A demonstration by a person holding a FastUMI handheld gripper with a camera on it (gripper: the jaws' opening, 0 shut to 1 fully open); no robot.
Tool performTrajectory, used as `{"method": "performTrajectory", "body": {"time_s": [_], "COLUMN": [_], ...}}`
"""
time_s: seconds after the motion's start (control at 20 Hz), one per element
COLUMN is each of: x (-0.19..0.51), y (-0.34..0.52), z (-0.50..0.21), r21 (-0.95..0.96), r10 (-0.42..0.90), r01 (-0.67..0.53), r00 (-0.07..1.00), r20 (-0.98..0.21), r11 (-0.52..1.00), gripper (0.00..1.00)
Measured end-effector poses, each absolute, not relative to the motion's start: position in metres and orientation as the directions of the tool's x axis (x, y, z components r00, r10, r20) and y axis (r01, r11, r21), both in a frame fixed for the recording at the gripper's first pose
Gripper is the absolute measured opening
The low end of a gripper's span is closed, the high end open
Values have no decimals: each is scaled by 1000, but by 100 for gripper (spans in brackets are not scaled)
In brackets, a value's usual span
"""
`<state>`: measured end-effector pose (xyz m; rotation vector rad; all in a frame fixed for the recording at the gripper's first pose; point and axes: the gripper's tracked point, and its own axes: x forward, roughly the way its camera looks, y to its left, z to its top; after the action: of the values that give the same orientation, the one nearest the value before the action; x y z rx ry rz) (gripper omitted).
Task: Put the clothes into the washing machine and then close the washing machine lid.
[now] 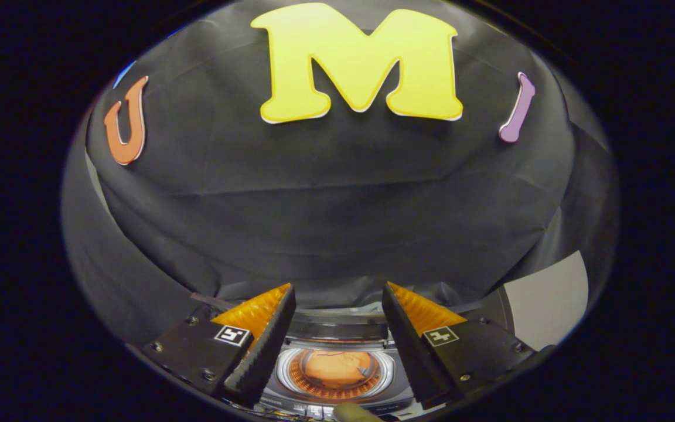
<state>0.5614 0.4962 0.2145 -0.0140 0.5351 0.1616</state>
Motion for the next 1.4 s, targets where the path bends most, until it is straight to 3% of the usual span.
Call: {"method": "performTrajectory", "body": {"time_s": [0.3, 1.4], "x": [569, 512], "y": [495, 484], "z": [187, 174], "r21": [45, 38], "r10": [140, 178], "r01": [-138, -175], "r00": [820, 923], "r20": [-555, -340], "r11": [989, 984], "gripper": [93, 94]}}
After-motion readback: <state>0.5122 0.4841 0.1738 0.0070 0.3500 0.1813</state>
